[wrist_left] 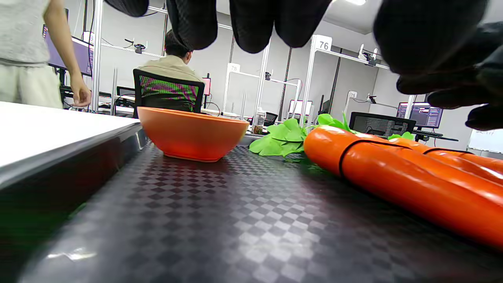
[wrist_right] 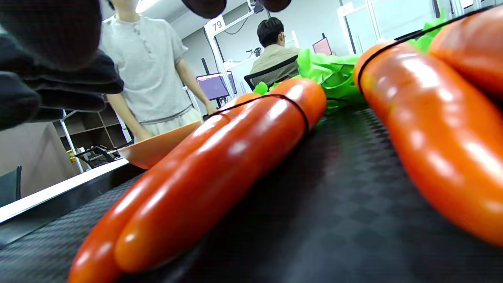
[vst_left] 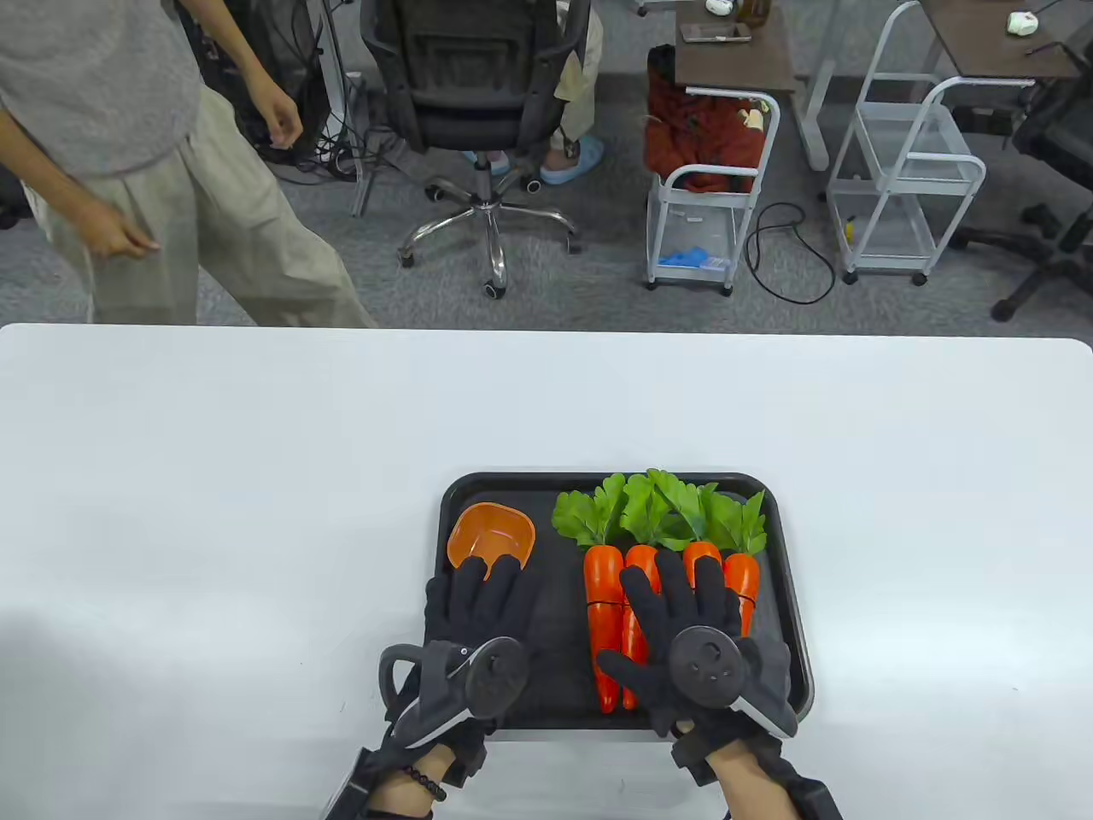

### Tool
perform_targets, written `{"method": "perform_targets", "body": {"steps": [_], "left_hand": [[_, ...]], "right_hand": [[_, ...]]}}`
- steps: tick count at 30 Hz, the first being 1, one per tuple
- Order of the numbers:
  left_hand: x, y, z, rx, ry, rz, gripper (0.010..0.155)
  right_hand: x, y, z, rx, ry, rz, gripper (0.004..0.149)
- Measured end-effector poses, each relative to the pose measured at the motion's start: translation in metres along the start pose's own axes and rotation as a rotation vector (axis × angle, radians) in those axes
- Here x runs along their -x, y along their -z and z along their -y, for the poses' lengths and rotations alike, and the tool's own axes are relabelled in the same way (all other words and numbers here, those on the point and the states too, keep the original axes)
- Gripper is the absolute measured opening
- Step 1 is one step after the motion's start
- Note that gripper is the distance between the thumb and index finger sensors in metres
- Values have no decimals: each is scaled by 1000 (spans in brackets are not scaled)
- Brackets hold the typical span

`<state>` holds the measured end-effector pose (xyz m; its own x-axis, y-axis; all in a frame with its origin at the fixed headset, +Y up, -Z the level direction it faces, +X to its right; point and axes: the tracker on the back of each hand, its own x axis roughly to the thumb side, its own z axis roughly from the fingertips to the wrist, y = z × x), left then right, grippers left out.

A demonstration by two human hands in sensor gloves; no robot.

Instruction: Pinch and pull to detach rubber bands

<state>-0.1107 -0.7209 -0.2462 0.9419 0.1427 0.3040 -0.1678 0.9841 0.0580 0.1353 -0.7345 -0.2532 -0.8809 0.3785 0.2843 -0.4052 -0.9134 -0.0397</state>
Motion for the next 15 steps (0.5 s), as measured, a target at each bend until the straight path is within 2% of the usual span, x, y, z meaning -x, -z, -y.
{"method": "perform_targets", "body": {"steps": [9, 15], "left_hand": [[4, 0, -1, -2, -21, -8, 78], [6, 0, -4, -10, -45, -9, 77]], "right_hand": [[-4, 5, -3, -36, -16, -54, 85], [-18, 23, -2, -105, -119, -153, 86]]}}
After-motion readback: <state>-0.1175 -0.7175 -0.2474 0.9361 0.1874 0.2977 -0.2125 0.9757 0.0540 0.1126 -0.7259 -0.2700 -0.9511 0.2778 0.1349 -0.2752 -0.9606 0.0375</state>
